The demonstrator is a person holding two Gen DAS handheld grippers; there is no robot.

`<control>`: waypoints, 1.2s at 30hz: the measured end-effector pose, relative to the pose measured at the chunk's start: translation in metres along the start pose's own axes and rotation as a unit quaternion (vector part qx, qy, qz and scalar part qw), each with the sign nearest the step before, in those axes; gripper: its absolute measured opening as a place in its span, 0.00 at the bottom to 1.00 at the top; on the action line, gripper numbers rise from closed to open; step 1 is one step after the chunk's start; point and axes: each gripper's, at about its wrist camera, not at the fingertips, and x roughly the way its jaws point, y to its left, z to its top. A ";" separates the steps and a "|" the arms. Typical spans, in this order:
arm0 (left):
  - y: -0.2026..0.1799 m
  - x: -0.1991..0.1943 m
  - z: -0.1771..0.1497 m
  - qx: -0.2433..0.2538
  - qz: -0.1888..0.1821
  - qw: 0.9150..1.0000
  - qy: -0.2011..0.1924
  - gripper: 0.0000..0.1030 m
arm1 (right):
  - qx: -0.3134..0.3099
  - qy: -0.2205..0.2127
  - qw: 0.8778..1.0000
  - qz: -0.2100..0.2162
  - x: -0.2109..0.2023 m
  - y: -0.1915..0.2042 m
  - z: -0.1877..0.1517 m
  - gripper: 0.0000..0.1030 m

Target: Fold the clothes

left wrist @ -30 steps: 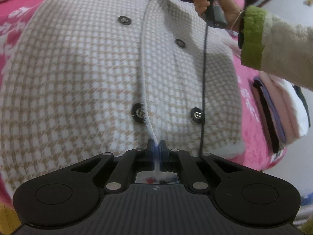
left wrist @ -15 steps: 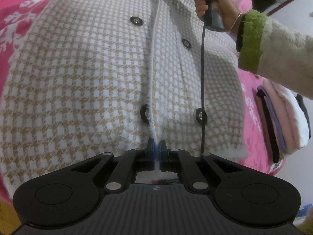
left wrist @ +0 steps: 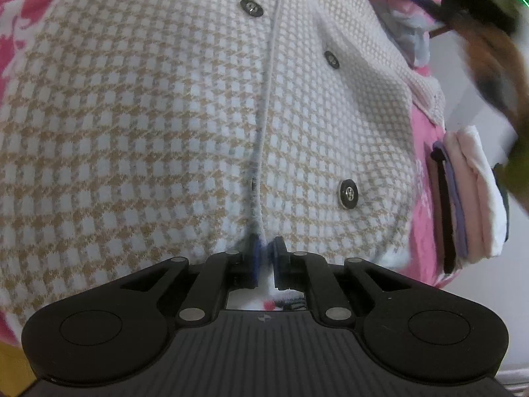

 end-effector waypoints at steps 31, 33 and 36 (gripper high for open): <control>-0.008 0.010 0.025 0.041 0.066 0.993 0.086 0.15 | -0.157 0.076 0.957 -0.232 -0.078 0.039 -0.306 0.30; -0.007 0.010 0.025 0.039 0.067 0.993 0.087 0.15 | -0.116 0.058 0.965 -0.228 -0.082 0.032 -0.302 0.30; -0.007 0.009 0.024 0.040 0.068 0.993 0.085 0.15 | -0.058 0.018 0.975 -0.214 -0.097 0.026 -0.297 0.30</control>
